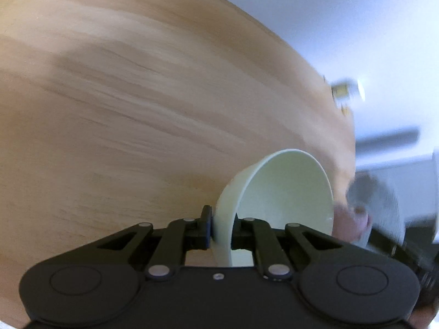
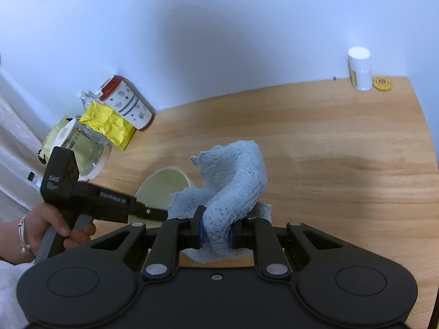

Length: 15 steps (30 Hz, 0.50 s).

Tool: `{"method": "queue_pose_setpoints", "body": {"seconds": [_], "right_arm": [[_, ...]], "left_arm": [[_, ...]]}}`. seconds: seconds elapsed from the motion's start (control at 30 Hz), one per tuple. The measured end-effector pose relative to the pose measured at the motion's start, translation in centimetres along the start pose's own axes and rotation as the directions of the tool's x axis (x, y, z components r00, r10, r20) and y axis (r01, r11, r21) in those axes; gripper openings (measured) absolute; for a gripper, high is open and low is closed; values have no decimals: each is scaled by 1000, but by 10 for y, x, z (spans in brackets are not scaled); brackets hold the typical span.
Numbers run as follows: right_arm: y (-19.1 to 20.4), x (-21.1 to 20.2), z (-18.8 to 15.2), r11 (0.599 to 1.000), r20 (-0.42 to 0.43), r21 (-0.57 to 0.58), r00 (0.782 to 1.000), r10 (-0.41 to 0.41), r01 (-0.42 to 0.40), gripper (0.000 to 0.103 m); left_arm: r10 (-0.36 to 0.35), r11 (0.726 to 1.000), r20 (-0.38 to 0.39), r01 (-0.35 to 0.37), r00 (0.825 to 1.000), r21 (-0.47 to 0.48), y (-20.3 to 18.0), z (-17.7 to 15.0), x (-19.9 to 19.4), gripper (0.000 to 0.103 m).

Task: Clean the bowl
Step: 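Tilt the bowl up on its side with the left gripper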

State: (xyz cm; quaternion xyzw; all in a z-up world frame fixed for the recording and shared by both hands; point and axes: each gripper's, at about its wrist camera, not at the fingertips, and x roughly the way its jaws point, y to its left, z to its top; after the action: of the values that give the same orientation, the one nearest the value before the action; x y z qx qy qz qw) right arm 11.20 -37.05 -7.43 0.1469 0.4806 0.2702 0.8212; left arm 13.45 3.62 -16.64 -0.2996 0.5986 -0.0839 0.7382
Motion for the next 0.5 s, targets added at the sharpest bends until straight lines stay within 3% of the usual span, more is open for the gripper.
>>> {"method": "queue_pose_setpoints", "body": {"seconds": [0.17,0.3,0.5], "right_arm": [[24,11,2,998,20,-56,1000,-15,17,17],[42,27,-3,996,-30,-81,999,20,-23,17],[76,44,2,986,-45,-142,995,86,-91,17]], "left_arm": [[-50,992,73,58,996,-110,0,15,-10,10],[-104,975,127,126,986,-185,-6,24,-16,10],[-146,967,152,174,978,-185,-19,27,-20,10]]}}
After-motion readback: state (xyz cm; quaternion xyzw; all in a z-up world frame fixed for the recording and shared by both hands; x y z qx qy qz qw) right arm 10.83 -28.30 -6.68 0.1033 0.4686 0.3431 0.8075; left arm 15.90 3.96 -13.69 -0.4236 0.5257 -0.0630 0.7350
